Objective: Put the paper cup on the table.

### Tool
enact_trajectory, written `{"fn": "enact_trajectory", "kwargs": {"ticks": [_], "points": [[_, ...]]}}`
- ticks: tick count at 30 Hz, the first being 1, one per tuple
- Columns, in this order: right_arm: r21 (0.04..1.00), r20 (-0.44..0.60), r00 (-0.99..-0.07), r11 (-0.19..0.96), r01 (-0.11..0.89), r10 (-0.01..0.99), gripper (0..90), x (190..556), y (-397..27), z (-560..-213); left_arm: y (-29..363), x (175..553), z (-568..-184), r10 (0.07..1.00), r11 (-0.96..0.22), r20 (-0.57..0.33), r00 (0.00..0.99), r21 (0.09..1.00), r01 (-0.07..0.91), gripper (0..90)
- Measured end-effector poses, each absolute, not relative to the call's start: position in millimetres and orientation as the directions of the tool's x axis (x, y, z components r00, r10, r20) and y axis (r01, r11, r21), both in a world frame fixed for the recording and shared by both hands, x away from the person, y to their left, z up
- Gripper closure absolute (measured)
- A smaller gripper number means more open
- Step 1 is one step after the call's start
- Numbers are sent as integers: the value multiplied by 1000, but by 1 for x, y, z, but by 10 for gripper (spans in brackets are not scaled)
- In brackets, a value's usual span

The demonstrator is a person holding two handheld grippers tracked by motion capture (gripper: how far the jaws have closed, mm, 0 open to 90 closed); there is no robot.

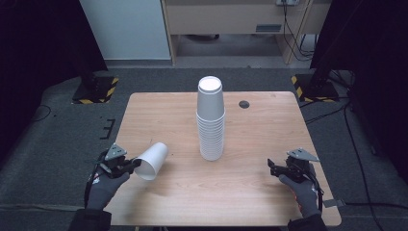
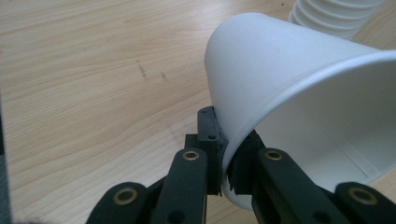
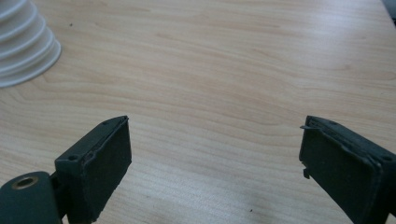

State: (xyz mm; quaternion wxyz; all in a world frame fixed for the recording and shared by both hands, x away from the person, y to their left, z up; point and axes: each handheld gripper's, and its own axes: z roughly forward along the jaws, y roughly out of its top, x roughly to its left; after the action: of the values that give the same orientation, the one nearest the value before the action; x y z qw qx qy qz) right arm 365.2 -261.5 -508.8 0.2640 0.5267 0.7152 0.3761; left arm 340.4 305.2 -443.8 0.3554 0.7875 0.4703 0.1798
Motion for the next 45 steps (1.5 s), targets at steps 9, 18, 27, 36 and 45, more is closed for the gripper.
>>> {"fn": "enact_trajectory", "kwargs": {"ticks": [9, 18, 27, 36, 45], "points": [[763, -8, -335, 222, 606, 942, 99, 368, -258, -521, 311, 353, -431, 875, -357, -41, 482, 618, 700, 853], [727, -5, -339, 236, 645, 941, 97, 370, -264, -533, 318, 363, -426, 886, -385, -43, 462, 487, 784, 853], [713, 0, -335, 235, 661, 942, 85, 371, -267, -538, 326, 369, -417, 894, -404, -59, 445, 322, 856, 853], [717, 0, -338, 236, 656, 941, 71, 371, -266, -539, 323, 374, -406, 906, -401, -75, 416, 154, 903, 853], [717, 0, -339, 236, 656, 941, 70, 371, -266, -539, 315, 380, -404, 927, -369, -48, 372, 63, 927, 853]]}}
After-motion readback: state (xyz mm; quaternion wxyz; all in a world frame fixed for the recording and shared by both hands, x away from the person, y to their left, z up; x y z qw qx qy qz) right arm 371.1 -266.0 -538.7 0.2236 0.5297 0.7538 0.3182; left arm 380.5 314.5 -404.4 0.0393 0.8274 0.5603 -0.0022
